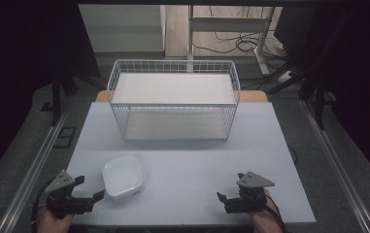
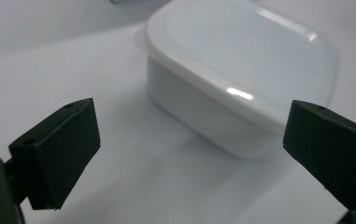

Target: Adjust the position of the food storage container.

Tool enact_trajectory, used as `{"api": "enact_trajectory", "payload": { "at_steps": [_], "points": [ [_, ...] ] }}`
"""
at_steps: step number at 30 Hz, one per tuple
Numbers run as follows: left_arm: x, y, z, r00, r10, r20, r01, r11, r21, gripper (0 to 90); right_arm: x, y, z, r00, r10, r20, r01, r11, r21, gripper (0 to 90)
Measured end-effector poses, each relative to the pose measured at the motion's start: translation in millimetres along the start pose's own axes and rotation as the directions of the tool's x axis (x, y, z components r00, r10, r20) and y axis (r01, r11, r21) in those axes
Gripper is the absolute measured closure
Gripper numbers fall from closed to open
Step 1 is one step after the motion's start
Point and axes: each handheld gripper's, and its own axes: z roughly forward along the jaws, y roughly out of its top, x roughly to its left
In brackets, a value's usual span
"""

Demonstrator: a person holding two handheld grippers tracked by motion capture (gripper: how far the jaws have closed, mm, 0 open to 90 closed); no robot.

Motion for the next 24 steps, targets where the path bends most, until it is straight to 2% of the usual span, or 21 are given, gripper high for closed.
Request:
{"api": "enact_trajectory", "payload": {
  "at_steps": [3,5,6,9,13,14,15,18,20,23,24],
  "points": [
    [2.7,-2.5,4.6,0.9997,0.016,-0.017,-0.016,0.9994,0.031,3.1,-5.8,-0.8,2.1,0.9995,0.023,-0.021,-0.023,1.0,0.004,0.7],
    [2.7,-3.4,5.9,0.9997,0.02,-0.016,-0.019,0.9989,0.043,2.5,-6.5,-0.4,3.0,0.9994,0.029,-0.017,-0.029,1.0,-0.002,0.8],
    [2.1,-3.4,7.4,0.9993,0.026,-0.025,-0.025,0.998,0.057,2.1,-6.0,-0.3,4.0,0.9995,0.031,0.005,-0.031,0.999,-0.008,0.4],
    [1.7,-3.3,8.9,0.9992,0.034,-0.019,-0.033,0.9972,0.067,1.6,-4.7,-0.9,6.4,0.9991,0.027,0.033,-0.026,1.0,-0.006,0.0],
    [1.5,-3.9,10.2,0.9994,0.034,-0.009,-0.033,0.9962,0.081,1.1,-3.8,-0.5,7.6,0.9986,0.023,0.047,-0.023,1.0,-0.001,0.0],
    [2.5,-4.0,10.0,0.9996,0.026,0.013,-0.027,0.9963,0.082,1.3,-3.6,-0.3,8.5,0.998,0.029,0.056,-0.03,1.0,0.002,0.0],
    [2.6,-3.9,9.3,0.9995,0.027,0.018,-0.028,0.9966,0.078,1.8,-3.6,-0.2,8.8,0.9978,0.037,0.054,-0.037,0.999,0.004,0.0],
    [2.9,-3.8,6.6,0.9991,0.032,0.027,-0.034,0.9968,0.073,7.2,-3.9,0.0,8.9,0.9972,0.052,0.054,-0.053,0.999,0.011,0.0],
    [3.1,-4.3,4.8,0.9982,0.036,0.048,-0.039,0.9972,0.064,15.3,-4.1,0.3,8.4,0.9969,0.064,0.047,-0.065,0.998,0.014,0.0],
    [2.1,-4.7,3.8,0.994,0.048,0.098,-0.054,0.9967,0.06,31.4,-4.7,1.1,7.4,0.9962,0.077,0.041,-0.077,0.997,0.011,0.0],
    [2.1,-4.7,3.8,0.994,0.048,0.098,-0.054,0.9967,0.06,39.3,-4.7,1.1,7.4,0.9962,0.077,0.041,-0.077,0.997,0.011,0.0]
  ]
}}
